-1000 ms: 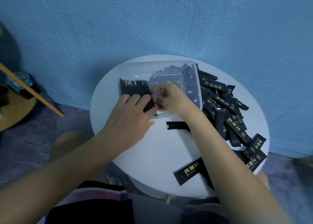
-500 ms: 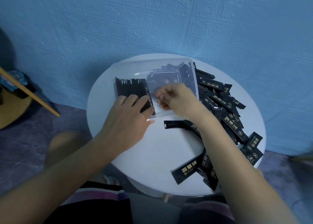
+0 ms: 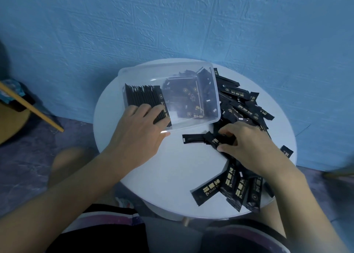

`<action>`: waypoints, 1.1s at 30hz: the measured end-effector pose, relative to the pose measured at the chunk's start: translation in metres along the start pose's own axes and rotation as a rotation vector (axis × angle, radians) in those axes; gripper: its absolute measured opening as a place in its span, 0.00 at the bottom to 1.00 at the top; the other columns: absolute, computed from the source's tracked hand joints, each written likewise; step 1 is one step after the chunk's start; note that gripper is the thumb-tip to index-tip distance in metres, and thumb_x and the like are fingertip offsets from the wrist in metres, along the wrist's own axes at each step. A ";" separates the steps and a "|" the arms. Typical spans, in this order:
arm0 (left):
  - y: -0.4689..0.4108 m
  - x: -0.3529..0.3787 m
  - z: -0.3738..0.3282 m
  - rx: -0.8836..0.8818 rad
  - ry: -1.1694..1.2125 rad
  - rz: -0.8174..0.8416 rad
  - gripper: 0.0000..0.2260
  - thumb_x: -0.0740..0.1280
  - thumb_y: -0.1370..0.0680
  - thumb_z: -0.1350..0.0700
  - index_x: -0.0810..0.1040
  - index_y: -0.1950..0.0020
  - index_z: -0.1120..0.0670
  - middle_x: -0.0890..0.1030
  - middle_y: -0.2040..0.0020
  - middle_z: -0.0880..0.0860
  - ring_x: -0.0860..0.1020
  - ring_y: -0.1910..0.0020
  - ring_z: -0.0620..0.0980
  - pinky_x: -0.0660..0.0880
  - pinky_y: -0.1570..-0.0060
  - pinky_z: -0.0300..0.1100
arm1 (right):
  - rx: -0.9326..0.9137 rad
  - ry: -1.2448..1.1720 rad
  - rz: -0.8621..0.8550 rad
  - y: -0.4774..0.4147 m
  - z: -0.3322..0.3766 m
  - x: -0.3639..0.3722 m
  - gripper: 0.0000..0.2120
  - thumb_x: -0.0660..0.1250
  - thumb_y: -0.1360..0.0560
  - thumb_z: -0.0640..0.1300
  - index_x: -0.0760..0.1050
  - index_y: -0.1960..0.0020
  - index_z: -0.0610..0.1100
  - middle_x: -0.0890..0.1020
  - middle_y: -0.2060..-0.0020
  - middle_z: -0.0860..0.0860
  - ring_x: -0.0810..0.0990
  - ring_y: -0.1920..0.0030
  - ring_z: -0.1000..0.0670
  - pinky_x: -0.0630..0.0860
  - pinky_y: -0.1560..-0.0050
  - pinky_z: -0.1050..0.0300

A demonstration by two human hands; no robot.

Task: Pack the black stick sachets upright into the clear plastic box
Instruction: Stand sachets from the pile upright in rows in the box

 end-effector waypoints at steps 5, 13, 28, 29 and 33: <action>-0.001 0.001 0.000 -0.010 0.008 -0.001 0.15 0.65 0.20 0.46 0.82 0.39 0.53 0.79 0.35 0.55 0.77 0.45 0.59 0.71 0.49 0.54 | -0.031 -0.033 0.012 -0.006 0.006 0.010 0.18 0.71 0.24 0.54 0.77 0.35 0.53 0.75 0.41 0.57 0.79 0.44 0.47 0.73 0.47 0.52; -0.001 0.001 0.003 -0.021 0.008 -0.017 0.15 0.67 0.20 0.47 0.82 0.39 0.52 0.79 0.35 0.55 0.77 0.45 0.59 0.70 0.50 0.53 | -0.128 -0.089 0.003 -0.022 0.028 0.019 0.13 0.72 0.24 0.49 0.80 0.40 0.54 0.76 0.44 0.60 0.78 0.49 0.52 0.64 0.54 0.59; -0.001 0.001 0.004 -0.022 0.003 0.000 0.15 0.66 0.20 0.46 0.82 0.37 0.52 0.79 0.34 0.55 0.78 0.44 0.59 0.71 0.48 0.54 | -0.281 -0.214 0.289 0.018 0.034 0.013 0.06 0.74 0.25 0.46 0.82 0.50 0.57 0.81 0.54 0.64 0.77 0.50 0.63 0.70 0.51 0.67; -0.001 0.001 0.003 -0.022 0.007 -0.002 0.15 0.65 0.19 0.46 0.82 0.37 0.51 0.79 0.34 0.55 0.77 0.44 0.59 0.71 0.48 0.54 | -0.285 -0.168 0.284 0.019 0.034 0.016 0.07 0.74 0.24 0.47 0.81 0.49 0.57 0.80 0.52 0.63 0.75 0.48 0.63 0.71 0.47 0.65; -0.001 0.000 0.003 -0.022 0.020 -0.018 0.16 0.61 0.19 0.47 0.82 0.38 0.52 0.79 0.34 0.55 0.78 0.45 0.59 0.71 0.48 0.55 | -0.278 -0.080 0.272 0.021 0.030 0.022 0.11 0.73 0.24 0.48 0.79 0.44 0.58 0.77 0.49 0.64 0.69 0.43 0.60 0.69 0.39 0.58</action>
Point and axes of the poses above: each hand's wrist, its own y-axis away from the middle knuckle, its own x-axis out of the palm, z = x × y, the point moved 8 cm from there along -y, towards the middle knuckle
